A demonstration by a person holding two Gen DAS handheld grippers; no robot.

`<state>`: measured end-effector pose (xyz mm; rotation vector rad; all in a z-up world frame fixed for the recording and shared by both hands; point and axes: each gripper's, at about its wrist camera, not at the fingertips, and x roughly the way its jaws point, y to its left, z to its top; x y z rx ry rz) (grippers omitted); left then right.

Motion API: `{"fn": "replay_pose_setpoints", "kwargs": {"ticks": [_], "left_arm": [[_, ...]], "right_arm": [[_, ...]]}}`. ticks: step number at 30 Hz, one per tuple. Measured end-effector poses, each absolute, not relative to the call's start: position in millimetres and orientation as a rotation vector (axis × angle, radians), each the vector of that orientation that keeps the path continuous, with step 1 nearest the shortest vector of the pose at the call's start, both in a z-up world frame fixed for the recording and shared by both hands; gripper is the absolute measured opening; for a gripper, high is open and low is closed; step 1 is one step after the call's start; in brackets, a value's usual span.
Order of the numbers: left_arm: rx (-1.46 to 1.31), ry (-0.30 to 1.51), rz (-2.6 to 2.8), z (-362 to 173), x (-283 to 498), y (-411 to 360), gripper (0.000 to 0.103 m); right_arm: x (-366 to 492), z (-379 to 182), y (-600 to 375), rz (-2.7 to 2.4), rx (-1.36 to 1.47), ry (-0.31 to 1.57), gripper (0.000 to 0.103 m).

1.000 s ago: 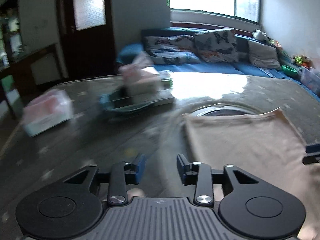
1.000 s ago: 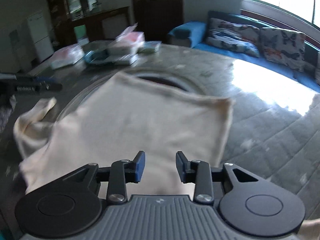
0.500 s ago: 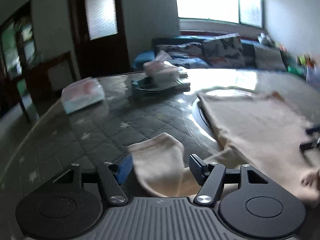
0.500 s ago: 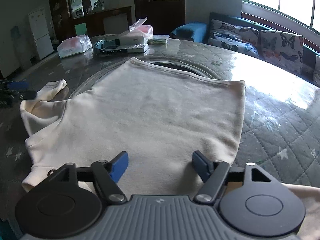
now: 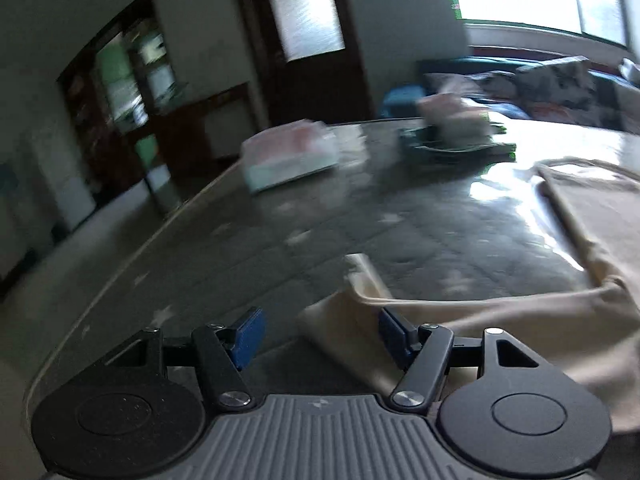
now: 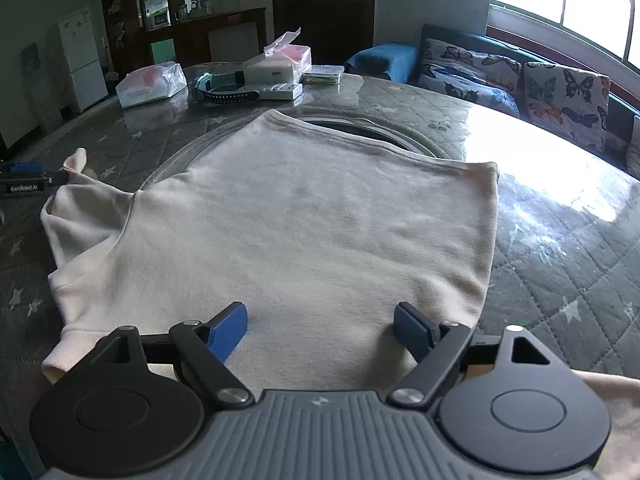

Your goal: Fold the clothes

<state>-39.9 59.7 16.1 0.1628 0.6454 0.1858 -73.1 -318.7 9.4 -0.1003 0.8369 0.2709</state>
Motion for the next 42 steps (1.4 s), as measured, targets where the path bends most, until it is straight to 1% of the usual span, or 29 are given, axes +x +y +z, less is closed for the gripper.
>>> {"fn": "replay_pose_setpoints", "kwargs": {"ticks": [5, 10, 11, 12, 13, 15, 16, 18, 20, 23, 24, 26, 27, 30, 32, 33, 37, 42], "left_arm": [[0.073, 0.664, 0.186, 18, -42, 84, 0.066], [0.070, 0.664, 0.150, 15, -34, 83, 0.066], [0.081, 0.667, 0.152, 14, -31, 82, 0.063], [0.083, 0.664, 0.150, 13, -28, 81, 0.052], [0.077, 0.660, 0.134, 13, -26, 81, 0.043], [0.068, 0.659, 0.115, 13, -23, 80, 0.012], [0.079, 0.655, 0.130, 14, -22, 79, 0.005], [0.103, 0.621, 0.168, 17, -24, 77, 0.005], [0.123, 0.582, 0.204, 20, -26, 76, 0.005], [0.130, 0.607, 0.206, 15, -25, 78, 0.005], [0.129, 0.614, 0.208, 13, -24, 80, 0.007], [0.127, 0.626, 0.214, 10, -22, 82, 0.012], [0.122, 0.628, 0.221, 11, -22, 84, 0.018], [0.083, 0.638, 0.236, 19, -23, 88, 0.031], [0.053, 0.634, 0.212, 30, -29, 85, 0.038], [0.040, 0.632, 0.174, 35, -33, 80, 0.039], [0.030, 0.625, -0.054, 51, -51, 43, 0.039], [0.051, 0.658, -0.311, 51, -56, -13, 0.039]], "right_arm": [[-73, 9, -318, 0.274, -0.100, 0.836, 0.088], [-73, 7, -315, 0.277, -0.102, 0.837, 0.093], [-73, 7, -314, 0.276, -0.103, 0.837, 0.094], [-73, 7, -313, 0.275, -0.104, 0.838, 0.094], [-73, 7, -313, 0.275, -0.104, 0.838, 0.096], [-73, 6, -312, 0.275, -0.101, 0.838, 0.098], [-73, 6, -312, 0.273, -0.101, 0.839, 0.100], [-73, 5, -311, 0.271, -0.102, 0.839, 0.103], [-73, 4, -310, 0.268, -0.103, 0.840, 0.103], [-73, 4, -309, 0.266, -0.100, 0.837, 0.103], [-73, 3, -309, 0.265, -0.100, 0.835, 0.103], [-73, 3, -309, 0.265, -0.102, 0.831, 0.103], [-73, 3, -309, 0.265, -0.103, 0.829, 0.103], [-74, 2, -309, 0.263, -0.106, 0.825, 0.103], [-74, 2, -309, 0.261, -0.108, 0.825, 0.103], [-73, 3, -309, 0.261, -0.109, 0.825, 0.103], [-73, 2, -308, 0.261, -0.111, 0.825, 0.103], [-74, 2, -308, 0.260, -0.112, 0.819, 0.103]]}}
